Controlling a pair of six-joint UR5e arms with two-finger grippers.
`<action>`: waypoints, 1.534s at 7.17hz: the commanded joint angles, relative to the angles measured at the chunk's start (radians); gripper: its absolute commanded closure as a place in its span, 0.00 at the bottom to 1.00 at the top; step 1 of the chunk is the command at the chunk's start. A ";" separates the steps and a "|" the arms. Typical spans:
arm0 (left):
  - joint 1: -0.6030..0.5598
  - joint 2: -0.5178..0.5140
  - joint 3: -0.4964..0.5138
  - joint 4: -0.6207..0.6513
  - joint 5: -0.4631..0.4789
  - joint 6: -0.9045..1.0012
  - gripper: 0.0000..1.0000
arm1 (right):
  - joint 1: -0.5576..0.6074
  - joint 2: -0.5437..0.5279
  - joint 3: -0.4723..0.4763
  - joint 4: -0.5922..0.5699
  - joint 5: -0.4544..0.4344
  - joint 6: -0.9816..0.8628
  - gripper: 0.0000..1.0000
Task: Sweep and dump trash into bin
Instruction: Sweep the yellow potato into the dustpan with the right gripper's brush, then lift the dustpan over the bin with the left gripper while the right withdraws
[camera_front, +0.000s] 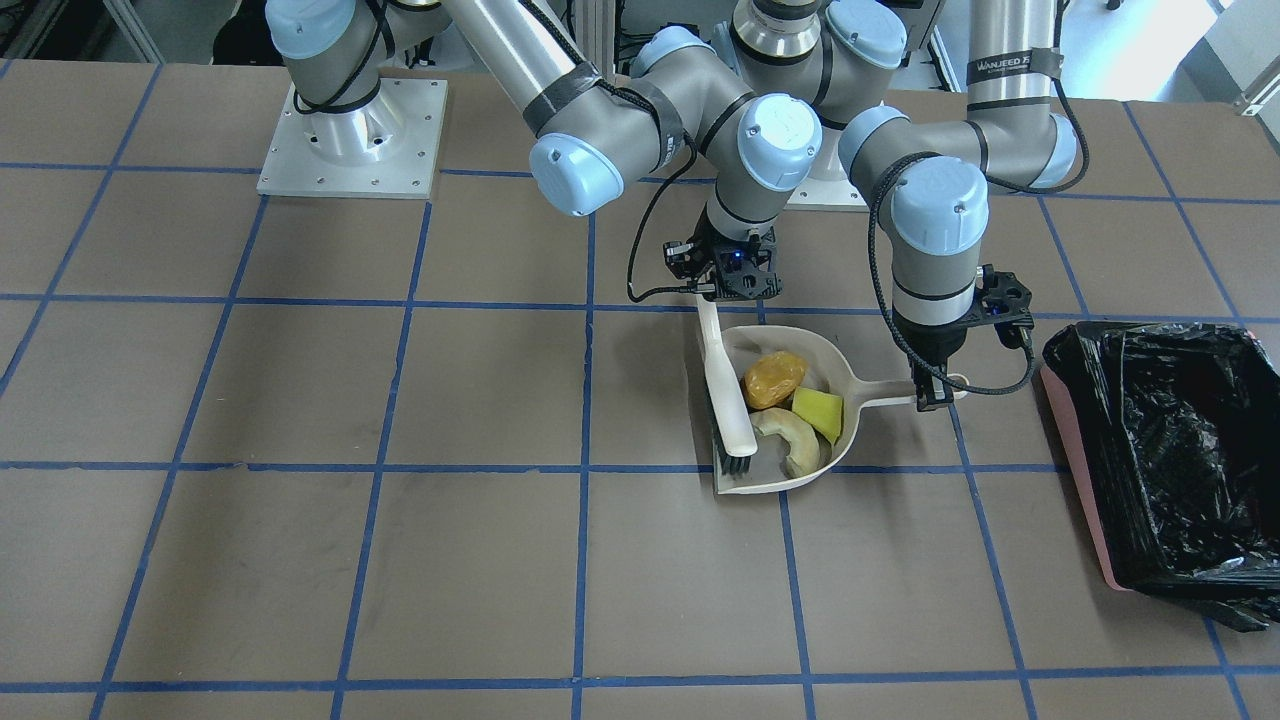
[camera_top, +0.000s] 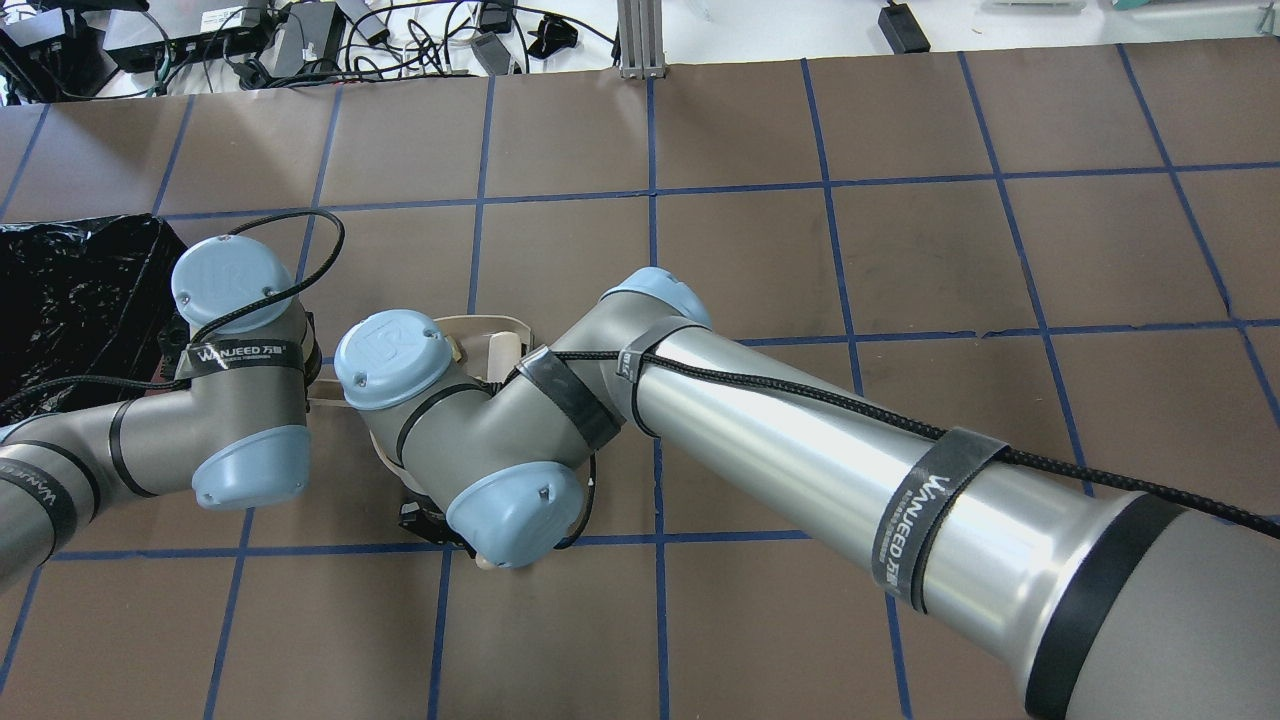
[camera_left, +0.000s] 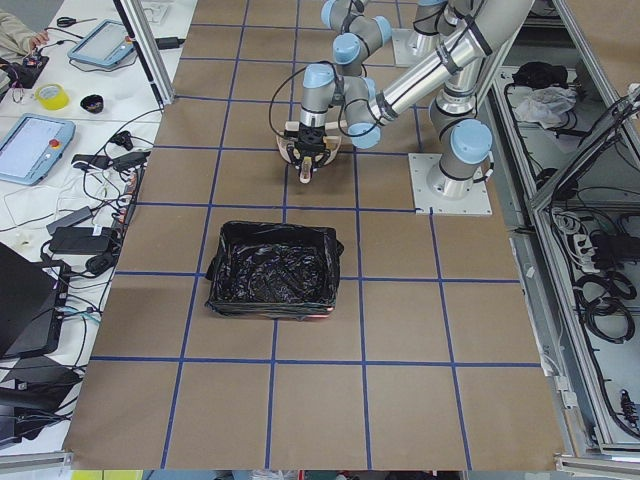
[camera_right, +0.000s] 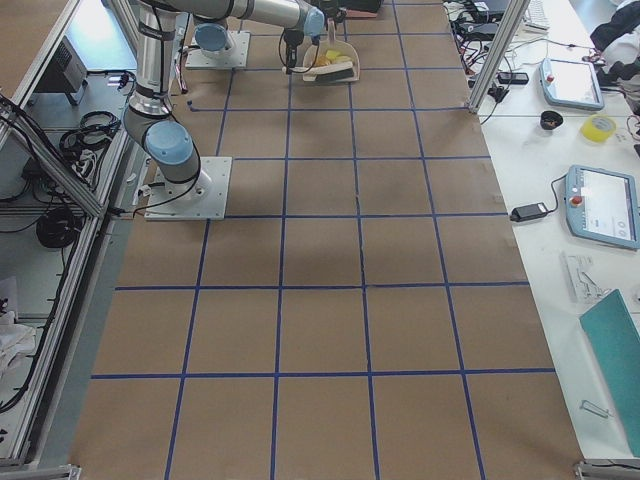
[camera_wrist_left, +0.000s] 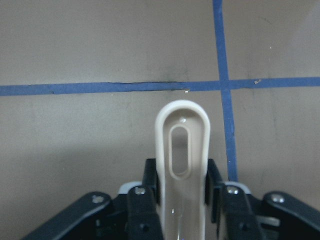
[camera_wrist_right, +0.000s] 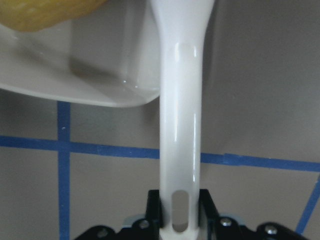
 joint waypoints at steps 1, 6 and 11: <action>0.002 0.000 0.016 -0.059 -0.010 0.011 1.00 | -0.034 -0.061 0.000 0.189 0.005 0.150 1.00; 0.037 0.005 0.367 -0.590 -0.154 0.034 1.00 | -0.417 -0.265 0.002 0.393 -0.014 -0.028 1.00; 0.367 -0.017 0.594 -0.667 -0.260 0.401 1.00 | -0.897 -0.290 0.037 0.318 -0.196 -0.790 1.00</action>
